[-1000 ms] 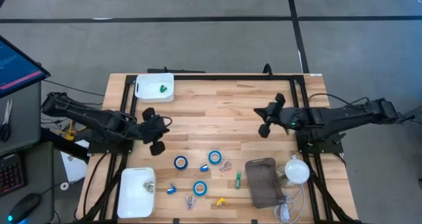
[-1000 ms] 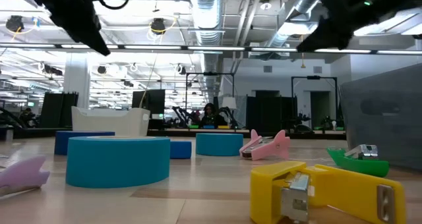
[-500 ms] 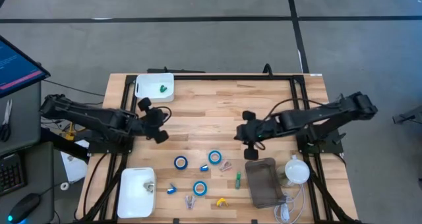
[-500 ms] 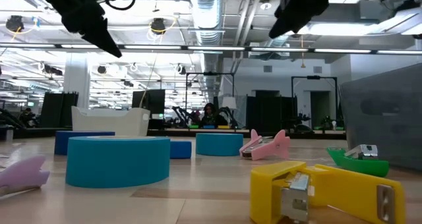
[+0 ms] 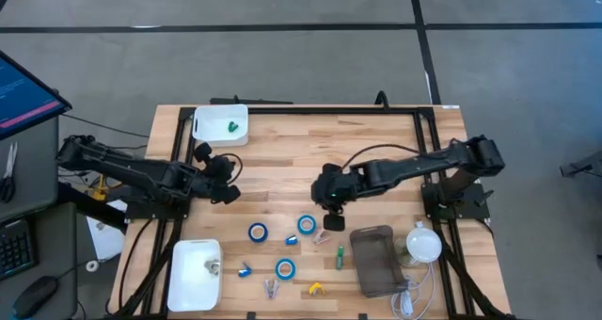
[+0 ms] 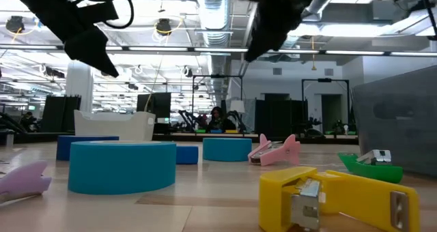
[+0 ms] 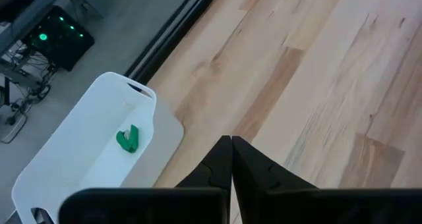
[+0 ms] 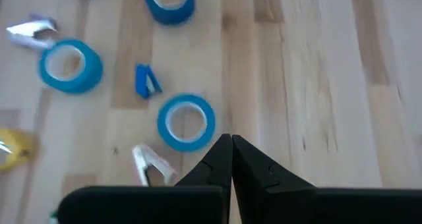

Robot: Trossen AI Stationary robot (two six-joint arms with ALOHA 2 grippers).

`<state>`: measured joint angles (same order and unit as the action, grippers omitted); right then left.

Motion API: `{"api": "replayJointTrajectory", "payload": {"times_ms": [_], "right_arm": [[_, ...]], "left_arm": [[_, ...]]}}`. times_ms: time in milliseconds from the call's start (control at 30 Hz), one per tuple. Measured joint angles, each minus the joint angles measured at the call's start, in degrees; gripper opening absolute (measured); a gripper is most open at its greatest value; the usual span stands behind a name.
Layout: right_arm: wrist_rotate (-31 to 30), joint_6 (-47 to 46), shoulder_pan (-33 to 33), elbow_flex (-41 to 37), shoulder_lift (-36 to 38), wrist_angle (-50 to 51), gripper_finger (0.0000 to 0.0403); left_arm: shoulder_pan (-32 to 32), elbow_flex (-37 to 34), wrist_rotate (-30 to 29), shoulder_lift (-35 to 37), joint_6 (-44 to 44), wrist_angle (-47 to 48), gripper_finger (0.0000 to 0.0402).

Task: Pick and place Stapler, Stapler remover, tape
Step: Put the top light blue tape into the black bin

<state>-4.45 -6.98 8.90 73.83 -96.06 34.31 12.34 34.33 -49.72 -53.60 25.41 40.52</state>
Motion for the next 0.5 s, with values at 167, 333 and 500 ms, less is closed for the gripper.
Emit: {"api": "replayJointTrajectory", "payload": {"times_ms": [167,333,500], "right_arm": [[1.59,-0.01,-1.66,2.57,-4.8,1.29,0.0037],[3.16,-0.17,-2.87,3.53,-8.52,1.12,0.0107],[3.23,-0.62,-3.51,3.56,-11.05,1.5,0.0154]], "left_arm": [[0.0,0.0,-0.04,-0.02,-0.04,-0.14,0.0001],[0.0,0.0,-0.75,-0.02,-0.07,-0.41,0.0001],[0.0,0.0,-2.65,-0.02,-0.09,-0.45,0.0001]]}}
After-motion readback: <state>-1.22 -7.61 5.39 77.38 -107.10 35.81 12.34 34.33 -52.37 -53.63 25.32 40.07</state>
